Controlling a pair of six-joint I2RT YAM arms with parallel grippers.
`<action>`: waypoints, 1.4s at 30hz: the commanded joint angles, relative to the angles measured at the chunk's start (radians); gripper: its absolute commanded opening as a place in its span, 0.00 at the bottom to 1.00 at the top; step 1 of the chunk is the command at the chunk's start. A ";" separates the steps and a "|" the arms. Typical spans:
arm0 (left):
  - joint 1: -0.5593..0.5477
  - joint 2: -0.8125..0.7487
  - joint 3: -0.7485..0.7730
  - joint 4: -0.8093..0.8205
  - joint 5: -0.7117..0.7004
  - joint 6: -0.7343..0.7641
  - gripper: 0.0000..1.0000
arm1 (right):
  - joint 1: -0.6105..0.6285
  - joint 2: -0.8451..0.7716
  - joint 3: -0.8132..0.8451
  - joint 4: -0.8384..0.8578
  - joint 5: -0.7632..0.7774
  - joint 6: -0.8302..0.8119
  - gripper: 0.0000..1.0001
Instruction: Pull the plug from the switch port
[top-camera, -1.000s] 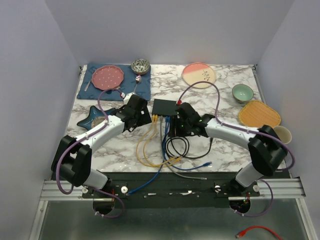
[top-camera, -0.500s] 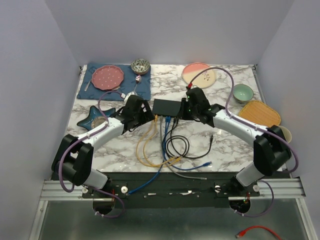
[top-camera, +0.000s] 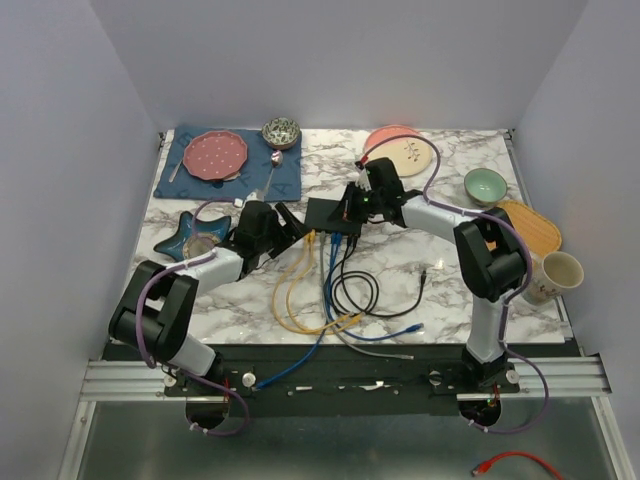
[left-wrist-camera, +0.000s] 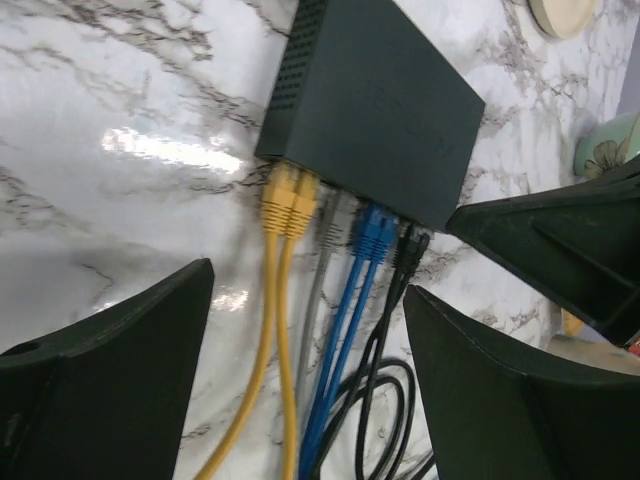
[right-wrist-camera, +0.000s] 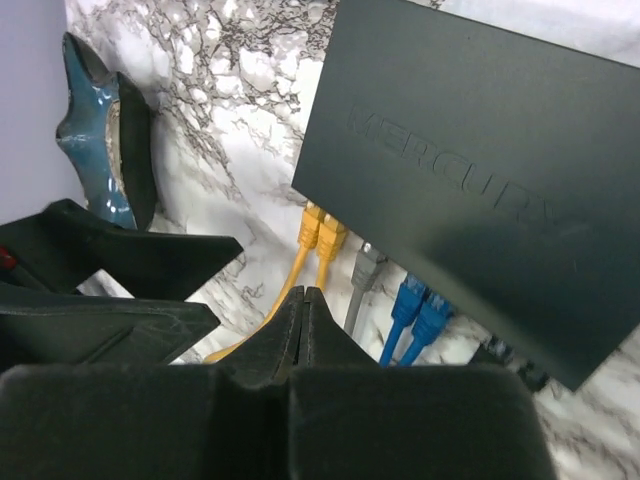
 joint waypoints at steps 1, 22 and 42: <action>0.059 0.044 -0.115 0.299 0.105 -0.105 0.83 | -0.010 0.078 0.055 0.119 -0.189 0.070 0.01; 0.115 0.306 -0.106 0.574 0.231 -0.229 0.67 | -0.020 0.285 0.162 0.142 -0.234 0.171 0.01; 0.120 0.487 -0.132 0.796 0.281 -0.350 0.54 | -0.037 0.313 0.110 0.116 -0.205 0.200 0.01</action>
